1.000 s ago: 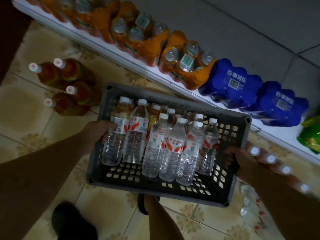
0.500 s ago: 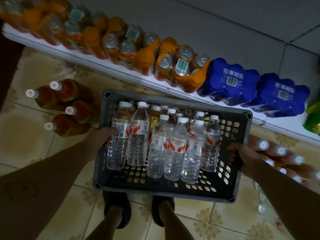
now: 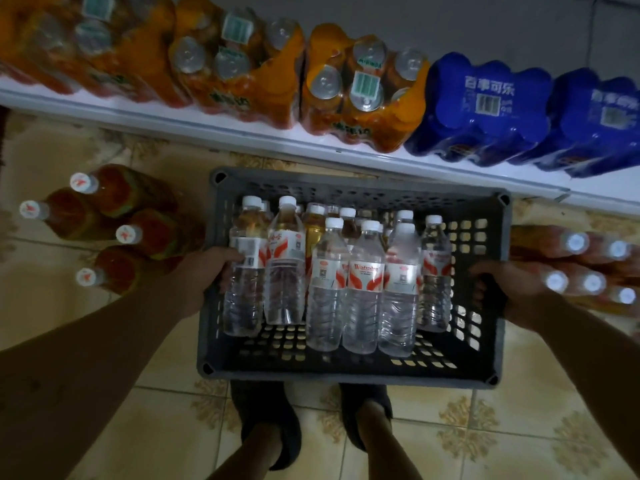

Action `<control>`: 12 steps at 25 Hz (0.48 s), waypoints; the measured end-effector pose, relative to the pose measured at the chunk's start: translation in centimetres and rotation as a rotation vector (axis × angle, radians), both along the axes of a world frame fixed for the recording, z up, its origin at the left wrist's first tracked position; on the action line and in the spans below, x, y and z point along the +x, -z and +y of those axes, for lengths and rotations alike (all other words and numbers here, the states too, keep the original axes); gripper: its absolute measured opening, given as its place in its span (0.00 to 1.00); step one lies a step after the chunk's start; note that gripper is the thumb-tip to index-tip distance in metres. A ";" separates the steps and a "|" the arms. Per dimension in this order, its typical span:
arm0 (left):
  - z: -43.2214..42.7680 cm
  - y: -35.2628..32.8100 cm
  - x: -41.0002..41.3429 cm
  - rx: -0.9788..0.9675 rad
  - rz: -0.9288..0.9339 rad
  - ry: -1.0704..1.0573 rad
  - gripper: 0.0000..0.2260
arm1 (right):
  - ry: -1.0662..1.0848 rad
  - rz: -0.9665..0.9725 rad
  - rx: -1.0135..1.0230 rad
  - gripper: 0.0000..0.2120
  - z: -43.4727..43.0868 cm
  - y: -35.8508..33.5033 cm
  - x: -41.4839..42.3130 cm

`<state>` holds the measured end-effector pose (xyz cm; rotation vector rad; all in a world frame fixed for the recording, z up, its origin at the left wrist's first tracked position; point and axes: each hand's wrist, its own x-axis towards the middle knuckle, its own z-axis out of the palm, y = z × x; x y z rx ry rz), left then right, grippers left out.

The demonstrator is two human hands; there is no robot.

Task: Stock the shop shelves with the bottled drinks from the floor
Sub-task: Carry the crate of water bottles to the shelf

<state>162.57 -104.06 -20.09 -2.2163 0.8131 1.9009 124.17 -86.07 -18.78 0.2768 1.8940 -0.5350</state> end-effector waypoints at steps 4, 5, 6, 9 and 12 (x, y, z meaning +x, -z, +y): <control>-0.1 -0.1 0.2 -0.020 0.003 -0.022 0.11 | -0.070 0.184 0.049 0.07 0.1 -0.1 0.0; 0.0 0.0 0.1 -0.039 -0.004 -0.040 0.09 | -0.085 0.218 0.053 0.11 0.4 -0.2 0.1; 0.2 0.0 0.1 -0.062 -0.011 -0.063 0.08 | -0.114 0.248 0.046 0.12 0.7 -0.6 0.5; 0.8 -0.1 0.0 -0.127 -0.037 -0.121 0.04 | -0.323 0.354 0.032 0.14 1.8 -1.9 2.4; 0.8 -0.7 0.6 -0.137 -0.069 -0.170 0.07 | -0.434 0.449 0.067 0.21 3.1 -2.6 4.0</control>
